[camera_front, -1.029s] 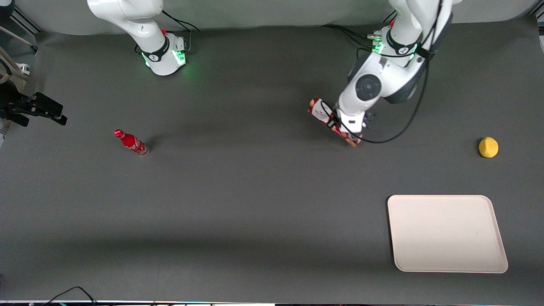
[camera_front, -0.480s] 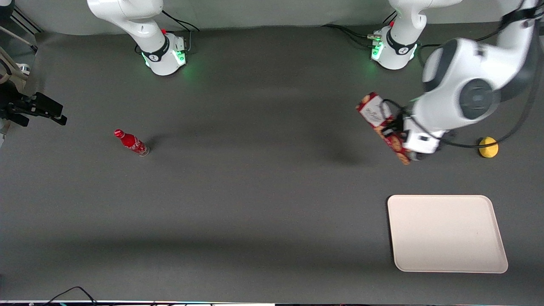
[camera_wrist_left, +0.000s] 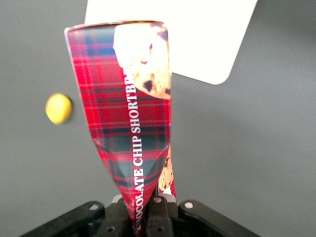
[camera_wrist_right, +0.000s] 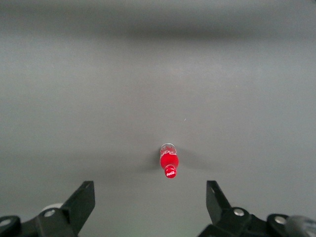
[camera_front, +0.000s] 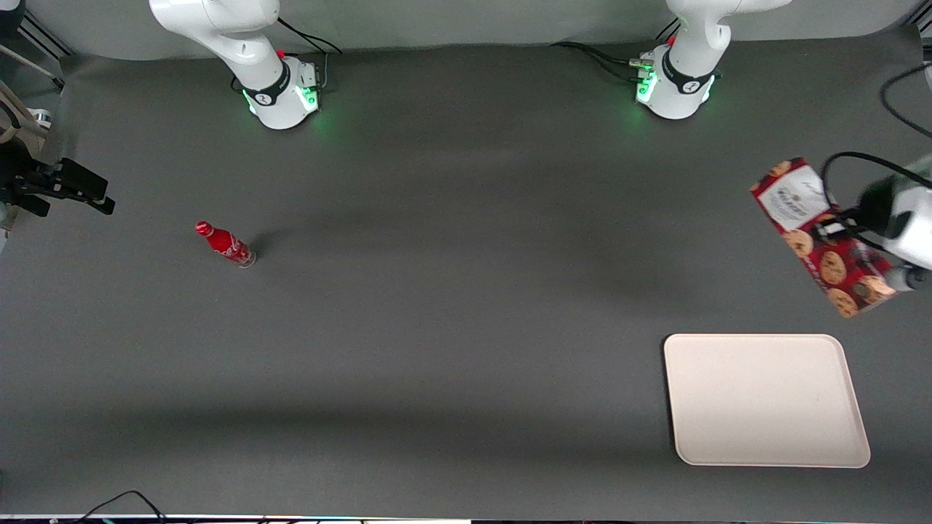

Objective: Place red cookie box on tray
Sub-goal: 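Lower the held box onto the cream tray's edge with the left gripper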

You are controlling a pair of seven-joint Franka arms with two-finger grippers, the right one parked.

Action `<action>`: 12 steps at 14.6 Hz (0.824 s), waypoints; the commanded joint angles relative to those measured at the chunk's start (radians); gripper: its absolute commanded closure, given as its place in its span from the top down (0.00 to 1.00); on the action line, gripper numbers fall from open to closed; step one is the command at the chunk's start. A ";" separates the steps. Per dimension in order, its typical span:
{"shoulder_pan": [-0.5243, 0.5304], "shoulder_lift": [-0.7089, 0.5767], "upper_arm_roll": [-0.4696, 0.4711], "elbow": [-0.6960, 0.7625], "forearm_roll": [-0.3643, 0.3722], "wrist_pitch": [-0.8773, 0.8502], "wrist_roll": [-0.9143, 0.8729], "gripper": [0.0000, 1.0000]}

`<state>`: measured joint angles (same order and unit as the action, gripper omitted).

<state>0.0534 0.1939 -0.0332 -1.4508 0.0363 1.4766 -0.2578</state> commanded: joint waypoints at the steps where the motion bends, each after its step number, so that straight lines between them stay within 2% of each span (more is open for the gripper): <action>1: 0.012 0.267 0.099 0.289 0.059 -0.032 0.289 0.00; 4: 0.042 0.483 0.177 0.411 0.057 0.100 0.515 0.00; 7: 0.054 0.617 0.185 0.417 0.057 0.295 0.563 0.00; 12: 0.083 0.752 0.184 0.417 0.051 0.533 0.624 0.00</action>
<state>0.1190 0.8847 0.1435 -1.0914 0.0798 1.9426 0.2964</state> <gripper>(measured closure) 0.943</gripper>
